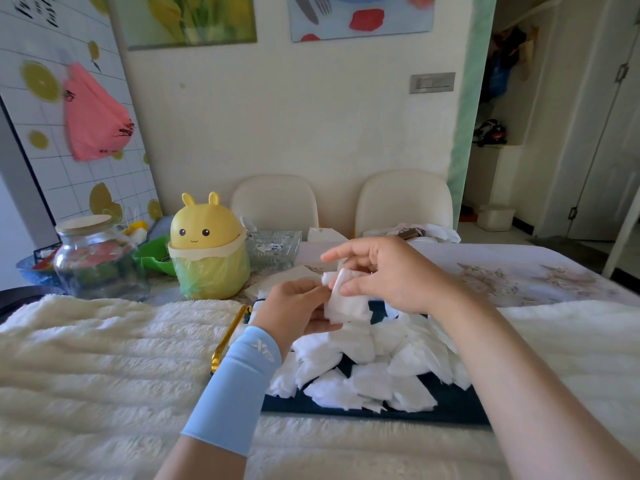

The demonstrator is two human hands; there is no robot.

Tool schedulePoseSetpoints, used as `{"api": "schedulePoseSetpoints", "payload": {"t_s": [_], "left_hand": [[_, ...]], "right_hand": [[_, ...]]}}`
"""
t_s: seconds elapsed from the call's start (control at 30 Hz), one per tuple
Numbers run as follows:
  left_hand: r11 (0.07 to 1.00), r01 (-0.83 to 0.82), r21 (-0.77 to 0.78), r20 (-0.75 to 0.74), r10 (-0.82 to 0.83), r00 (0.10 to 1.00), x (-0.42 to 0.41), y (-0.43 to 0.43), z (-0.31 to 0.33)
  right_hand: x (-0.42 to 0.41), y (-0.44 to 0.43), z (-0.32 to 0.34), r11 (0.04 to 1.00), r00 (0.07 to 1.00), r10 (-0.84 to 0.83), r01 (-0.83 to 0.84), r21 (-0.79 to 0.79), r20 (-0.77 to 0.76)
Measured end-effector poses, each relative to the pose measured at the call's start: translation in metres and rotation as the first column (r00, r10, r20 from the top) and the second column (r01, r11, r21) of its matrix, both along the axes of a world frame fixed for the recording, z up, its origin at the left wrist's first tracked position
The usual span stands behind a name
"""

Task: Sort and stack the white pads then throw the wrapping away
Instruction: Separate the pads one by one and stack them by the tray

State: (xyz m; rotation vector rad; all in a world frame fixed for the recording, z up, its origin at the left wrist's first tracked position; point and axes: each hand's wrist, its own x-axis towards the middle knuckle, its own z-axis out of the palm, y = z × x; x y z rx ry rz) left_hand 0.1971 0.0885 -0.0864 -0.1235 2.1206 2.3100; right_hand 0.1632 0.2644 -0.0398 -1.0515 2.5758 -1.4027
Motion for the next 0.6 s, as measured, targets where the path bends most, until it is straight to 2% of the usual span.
{"api": "schedulePoseSetpoints", "payload": {"t_s": [0.3,0.37,0.43,0.53,0.6], "left_hand": [[0.996,0.086,0.032,-0.026,-0.085,0.996,0.002,-0.003,0.002],[0.993,0.118,-0.030,-0.064,-0.120,0.991,0.002,-0.005,0.002],[0.982,0.140,-0.125,-0.089,-0.152,0.984,0.004,-0.009,0.002],[0.978,0.152,-0.142,-0.083,-0.165,0.983,0.007,-0.013,0.004],[0.988,0.106,-0.112,-0.078,-0.115,0.990,0.007,-0.018,0.005]], "right_hand": [[-0.003,-0.006,-0.004,0.992,0.987,-0.094,0.104,0.077,-0.128],[-0.004,-0.005,-0.006,0.984,0.979,-0.145,0.158,0.082,-0.145],[-0.006,-0.003,-0.006,0.983,0.980,-0.168,0.174,0.053,-0.103],[-0.006,-0.002,-0.006,0.983,0.985,-0.156,0.162,-0.089,0.080],[-0.009,-0.003,-0.009,0.968,0.971,-0.237,0.237,-0.077,0.009]]}}
